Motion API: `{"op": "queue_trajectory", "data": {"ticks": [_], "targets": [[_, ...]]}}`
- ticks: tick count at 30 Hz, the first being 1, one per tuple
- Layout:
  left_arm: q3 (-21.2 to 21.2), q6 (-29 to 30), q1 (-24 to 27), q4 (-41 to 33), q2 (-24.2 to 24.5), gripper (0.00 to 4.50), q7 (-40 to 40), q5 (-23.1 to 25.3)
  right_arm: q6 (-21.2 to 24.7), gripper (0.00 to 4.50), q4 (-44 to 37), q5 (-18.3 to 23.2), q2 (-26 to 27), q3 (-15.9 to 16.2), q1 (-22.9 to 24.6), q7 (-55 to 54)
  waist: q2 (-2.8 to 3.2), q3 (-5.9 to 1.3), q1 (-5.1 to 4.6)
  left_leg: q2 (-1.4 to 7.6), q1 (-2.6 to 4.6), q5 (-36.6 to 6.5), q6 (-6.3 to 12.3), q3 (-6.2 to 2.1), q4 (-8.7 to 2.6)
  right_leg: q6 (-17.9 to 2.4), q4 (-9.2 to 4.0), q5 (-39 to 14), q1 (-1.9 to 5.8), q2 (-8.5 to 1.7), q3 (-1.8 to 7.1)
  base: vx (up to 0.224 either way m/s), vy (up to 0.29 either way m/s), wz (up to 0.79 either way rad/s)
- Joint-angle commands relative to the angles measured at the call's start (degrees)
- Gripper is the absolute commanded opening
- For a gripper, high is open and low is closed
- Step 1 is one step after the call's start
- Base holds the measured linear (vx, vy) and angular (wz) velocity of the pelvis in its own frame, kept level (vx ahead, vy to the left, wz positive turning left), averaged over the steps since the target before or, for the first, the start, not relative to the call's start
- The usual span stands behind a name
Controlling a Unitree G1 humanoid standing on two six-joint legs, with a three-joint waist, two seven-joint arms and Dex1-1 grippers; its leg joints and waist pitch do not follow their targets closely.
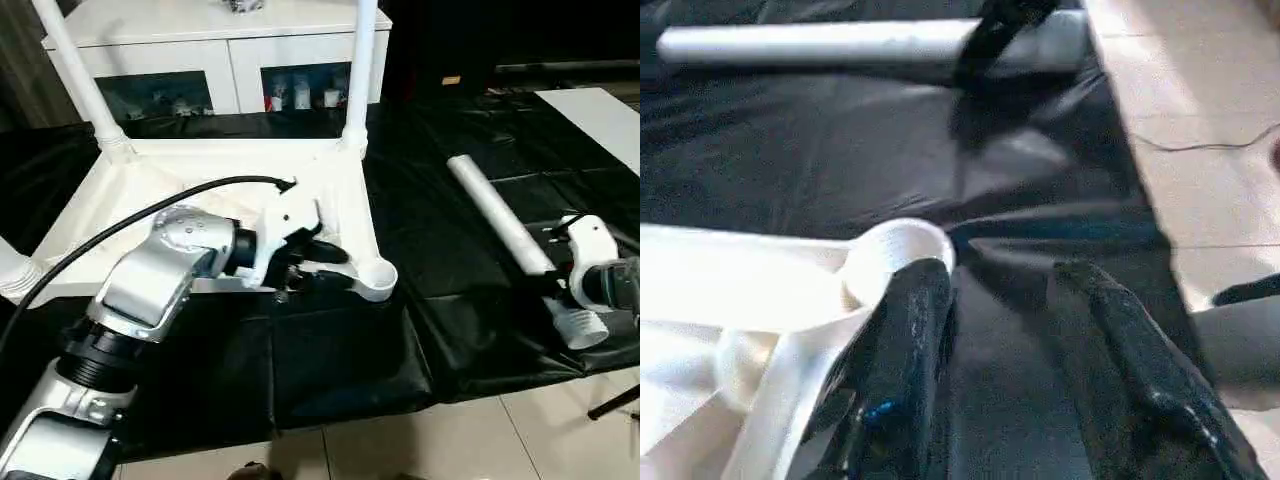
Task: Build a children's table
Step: Pick table leg
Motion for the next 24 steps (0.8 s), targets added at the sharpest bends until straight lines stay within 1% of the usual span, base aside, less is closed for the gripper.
{"op": "queue_trajectory", "data": {"ticks": [1,2,3,4,5,6,7,8,9,10,11,12,13,14,15,16,17,18,19,20,21,22,23,24], "targets": [[2.20,-0.57,-1.58,0.66,-0.38,1.96,2.46,0.60,0.12,1.99,-3.55,2.35,0.68,-3.56,0.23,-0.97,-1.32,-4.58,0.08,3.28,0.82,-5.75,2.30,-0.86,-3.80,-15.70,-3.98,-7.74,3.13,-3.05,2.47,0.000,0.000,0.00],[5.41,-0.12,-2.92,2.89,-2.90,1.96,7.89,0.66,-0.72,1.94,-8.81,4.98,1.44,-6.87,1.21,-0.26,-1.28,-4.57,0.01,3.22,0.81,-5.37,2.73,-0.79,-3.80,-15.71,-4.01,-6.62,3.16,-2.93,2.47,0.000,0.000,0.00],[5.41,-0.12,-2.92,2.89,-2.90,1.96,7.89,0.66,-0.72,1.90,-8.81,4.98,1.44,-6.87,1.21,-0.26,-1.33,-4.64,0.08,3.24,0.86,-5.15,2.92,-0.79,-3.69,-15.68,-3.92,-5.73,3.20,-2.97,2.53,0.000,0.000,0.00],[7.91,0.89,-3.99,4.70,-4.90,1.96,11.60,-0.01,-1.51,1.89,-12.80,7.64,2.49,-9.38,1.91,0.99,-1.17,-4.84,0.10,3.20,0.82,-4.19,3.68,-0.90,-3.69,-15.99,-3.75,-4.36,3.32,-2.99,2.42,0.000,0.000,0.00],[8.15,1.03,-4.10,4.87,-5.10,2.13,11.94,-0.11,-1.60,1.87,-13.18,7.90,2.60,-9.59,1.99,1.13,-1.33,-4.88,0.16,3.24,0.82,-3.89,4.22,-1.00,-3.64,-16.22,-3.65,-3.63,3.36,-3.06,2.37,0.000,0.000,0.00],[9.84,2.06,-4.81,5.87,-6.49,2.13,14.63,-0.58,-2.46,1.87,-16.00,9.71,3.51,-10.90,2.60,2.02,-1.18,-4.93,0.20,3.26,0.77,-3.55,4.45,-1.09,-3.64,-16.37,-3.60,-3.60,3.39,-3.15,2.30,0.000,0.000,0.00],[11.94,3.02,-5.60,6.75,-8.45,2.24,17.20,-1.86,-3.58,1.86,-20.17,12.59,4.80,-11.99,3.72,4.19,-1.19,-4.84,0.10,3.25,0.77,-3.80,4.61,-0.89,-3.61,-16.45,-3.68,-3.54,3.25,-3.07,2.36,0.000,0.000,0.00],[13.21,3.56,-6.11,7.30,-9.68,2.31,18.90,-2.83,-4.29,1.86,-23.01,14.52,5.68,-12.62,4.53,5.56,-1.20,-4.87,0.30,3.32,0.75,-4.05,5.31,-1.00,-3.57,-16.66,-3.71,-3.68,3.36,-3.30,2.34,0.000,0.000,0.00],[15.40,4.63,-6.89,7.53,-11.99,2.31,20.87,-5.05,-5.04,1.86,-27.53,18.54,7.28,-13.55,5.99,9.08,-1.12,-4.83,0.30,3.25,0.75,-4.38,5.51,-0.91,-3.61,-16.61,-3.82,-3.90,3.34,-3.18,2.35,0.000,0.000,0.00],[17.41,6.30,-7.52,7.27,-14.02,2.34,21.77,-7.80,-4.54,1.86,-31.06,22.02,8.65,-14.25,7.12,11.85,-1.13,-4.93,0.55,3.41,0.82,-4.42,6.19,-0.88,-3.50,-17.04,-3.62,-2.67,3.51,-3.41,2.44,0.000,0.000,0.00],[19.63,8.58,-8.26,6.79,-16.27,2.62,22.62,-11.05,-2.88,1.85,-34.16,25.35,9.91,-14.74,8.07,14.12,-1.19,-5.04,0.67,3.49,0.64,-3.43,7.12,-1.10,-3.52,-17.38,-3.54,-2.09,3.38,-3.31,2.20,0.000,0.000,0.00],[21.65,10.49,-9.03,6.41,-18.32,2.62,23.47,-13.97,-1.43,1.85,-36.87,27.98,11.07,-15.00,8.94,15.66,-1.19,-5.03,0.73,3.45,0.75,-3.40,7.28,-0.99,-3.54,-17.49,-3.66,-2.35,3.24,-3.23,2.18,0.000,0.000,0.00],[23.25,12.30,-9.71,6.10,-19.97,2.69,24.06,-16.51,-0.10,1.85,-38.66,29.76,11.97,-15.06,9.51,16.39,-1.17,-5.02,1.08,3.54,0.86,-3.27,7.48,-0.94,-3.40,-18.33,-3.62,-2.20,3.24,-3.45,2.26,0.000,0.000,0.00],[24.18,13.64,-10.15,5.96,-20.96,2.70,24.33,-18.18,0.54,1.85,-39.48,30.73,12.54,-15.07,9.77,16.75,-1.16,-4.95,1.22,3.49,0.80,-3.50,7.38,-0.96,-3.45,-18.26,-3.75,-3.64,3.11,-3.26,2.12,0.000,0.000,0.00],[25.21,14.88,-10.72,5.97,-22.03,2.76,24.82,-19.92,0.81,1.85,-40.53,31.49,13.20,-14.77,10.18,17.07,-1.15,-4.88,1.45,3.56,0.93,-3.94,7.19,-1.05,-3.53,-17.86,-3.97,-4.95,2.92,-3.27,2.11,0.000,0.000,0.00],[27.03,17.10,-11.79,6.21,-23.83,2.88,25.73,-22.85,0.73,1.85,-42.09,32.18,14.34,-13.84,10.84,17.45,-1.21,-4.70,1.56,3.55,0.98,-4.82,6.18,-0.94,-3.61,-17.19,-4.19,-7.02,2.82,-3.27,2.19,0.000,0.000,0.00],[27.03,17.10,-11.79,6.21,-23.83,3.02,25.73,-22.85,0.73,1.85,-42.09,32.18,14.34,-13.84,10.84,17.45,-1.18,-4.67,1.85,3.55,1.07,-5.16,5.67,-0.98,-3.62,-16.97,-4.30,-8.00,2.80,-3.40,2.19,0.000,0.000,0.00],[28.20,18.68,-12.55,6.46,-25.01,3.08,26.40,-24.72,0.71,1.85,-42.95,32.52,15.07,-13.01,11.23,17.73,-1.39,-4.55,1.88,3.53,1.06,-6.19,4.88,-1.07,-3.84,-15.96,-4.58,-10.25,2.73,-3.33,2.16,0.000,0.000,0.00],[29.20,20.28,-13.23,6.60,-26.25,3.10,26.96,-26.70,0.49,1.85,-44.20,32.90,15.83,-11.50,11.88,18.35,-1.29,-4.51,1.92,3.51,1.13,-6.47,4.41,-1.04,-3.86,-15.52,-4.58,-10.85,2.66,-3.27,2.18,0.000,0.000,0.00],[29.20,20.28,-13.23,6.60,-26.25,3.17,26.96,-26.70,0.49,1.85,-44.20,32.90,15.83,-11.50,11.88,18.35,-1.35,-4.38,1.86,3.46,1.00,-6.93,3.64,-1.15,-4.00,-14.65,-4.88,-12.66,2.72,-3.41,2.17,0.000,0.000,0.00],[30.65,22.42,-14.07,6.41,-28.02,3.46,28.60,-28.62,0.85,1.85,-46.48,34.10,16.89,-9.89,13.02,18.68,-1.64,-4.38,1.83,3.52,1.01,-7.03,3.17,-1.08,-4.07,-13.74,-5.01,-13.34,2.74,-3.44,2.24,0.000,0.000,0.00],[31.17,23.22,-14.35,6.22,-28.67,3.46,29.70,-29.21,1.14,1.85,-47.57,34.58,17.21,-9.19,13.49,18.63,-1.67,-4.37,2.04,3.53,1.19,-7.09,3.12,-1.10,-4.04,-13.54,-5.07,-13.61,2.57,-3.47,2.27,0.000,0.000,0.00],[31.66,23.89,-14.54,6.17,-29.15,3.52,30.60,-29.64,1.40,1.85,-48.25,34.83,17.37,-8.79,13.74,18.52,-1.56,-4.40,2.03,3.60,1.28,-7.01,3.15,-1.10,-4.06,-13.47,-5.10,-13.42,2.55,-3.52,2.35,0.000,0.000,0.00],[31.77,24.47,-14.66,5.98,-29.28,3.51,31.56,-30.21,1.88,1.85,-48.85,35.24,17.48,-8.65,13.88,18.33,-1.71,-4.43,1.91,3.52,0.74,-5.76,3.34,-1.31,-4.16,-12.87,-4.89,-12.61,2.84,-3.50,2.28,0.000,0.000,0.00]]}}
